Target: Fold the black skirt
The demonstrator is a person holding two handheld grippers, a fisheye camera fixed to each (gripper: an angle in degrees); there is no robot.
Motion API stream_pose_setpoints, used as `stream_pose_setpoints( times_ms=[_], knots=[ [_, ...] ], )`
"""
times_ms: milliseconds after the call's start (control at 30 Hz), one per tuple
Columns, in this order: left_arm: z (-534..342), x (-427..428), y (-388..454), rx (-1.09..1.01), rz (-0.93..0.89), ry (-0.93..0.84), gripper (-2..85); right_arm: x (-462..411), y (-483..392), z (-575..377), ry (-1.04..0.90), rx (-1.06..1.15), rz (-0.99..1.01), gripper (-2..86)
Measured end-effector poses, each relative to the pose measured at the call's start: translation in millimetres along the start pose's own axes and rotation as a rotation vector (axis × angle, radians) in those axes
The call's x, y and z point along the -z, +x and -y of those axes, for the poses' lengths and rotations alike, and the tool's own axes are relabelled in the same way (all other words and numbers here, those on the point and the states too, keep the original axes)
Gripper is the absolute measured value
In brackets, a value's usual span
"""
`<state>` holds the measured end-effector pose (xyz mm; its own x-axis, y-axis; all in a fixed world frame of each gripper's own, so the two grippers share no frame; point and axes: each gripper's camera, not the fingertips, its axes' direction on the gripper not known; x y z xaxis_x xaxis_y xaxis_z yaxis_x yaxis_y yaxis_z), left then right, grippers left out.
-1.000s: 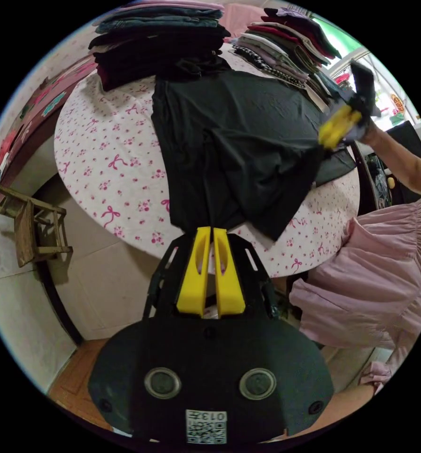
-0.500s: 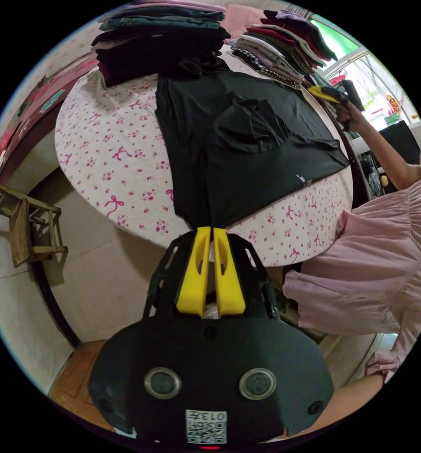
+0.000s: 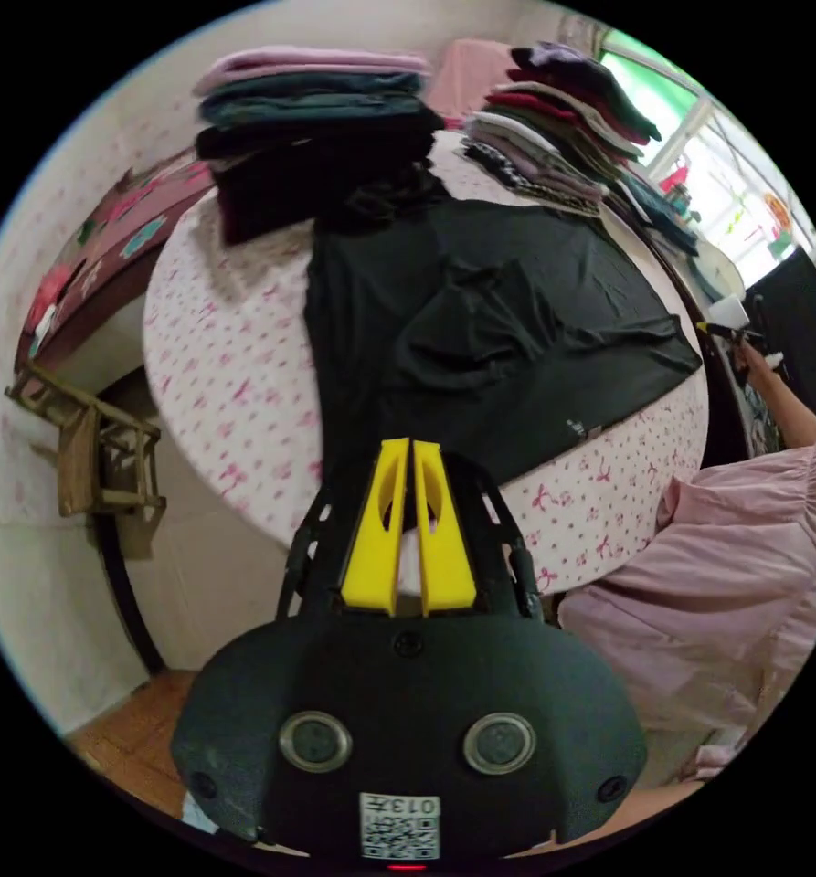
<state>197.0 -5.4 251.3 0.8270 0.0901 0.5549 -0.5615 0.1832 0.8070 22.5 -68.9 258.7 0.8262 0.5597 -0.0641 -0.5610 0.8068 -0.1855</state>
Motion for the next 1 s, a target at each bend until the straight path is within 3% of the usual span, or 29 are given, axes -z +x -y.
stream_pose_setpoints(
  times_ms=[200, 400, 533, 733, 1000],
  knots=[
    [77.7, -46.7, 130.7, -0.301, -0.009, -0.019, 3.2, -11.4, -13.2, 12.9, -0.055, 0.245, -0.164, 7.7],
    [119.4, -77.0, 221.6, -0.516, 0.065, -0.048, 5.9, -15.2, 9.8, 20.0, -0.108, 0.285, -0.123, 3.2],
    [126.4, -74.8, 224.5, -0.480, 0.059, -0.074, 4.5, 12.0, 26.5, 17.7, -0.031, 0.252, -0.090, 2.5],
    [117.4, -70.3, 198.9, -0.305, -0.001, -0.063, 2.2, 25.8, 100.2, 15.8, 0.013, -0.056, 0.076, 5.4],
    [54.6, -32.7, 140.7, -0.063, 0.111, -0.038, 3.0, 68.8, 147.8, -41.8, 0.037, -0.114, 0.163, 7.3]
  ],
)
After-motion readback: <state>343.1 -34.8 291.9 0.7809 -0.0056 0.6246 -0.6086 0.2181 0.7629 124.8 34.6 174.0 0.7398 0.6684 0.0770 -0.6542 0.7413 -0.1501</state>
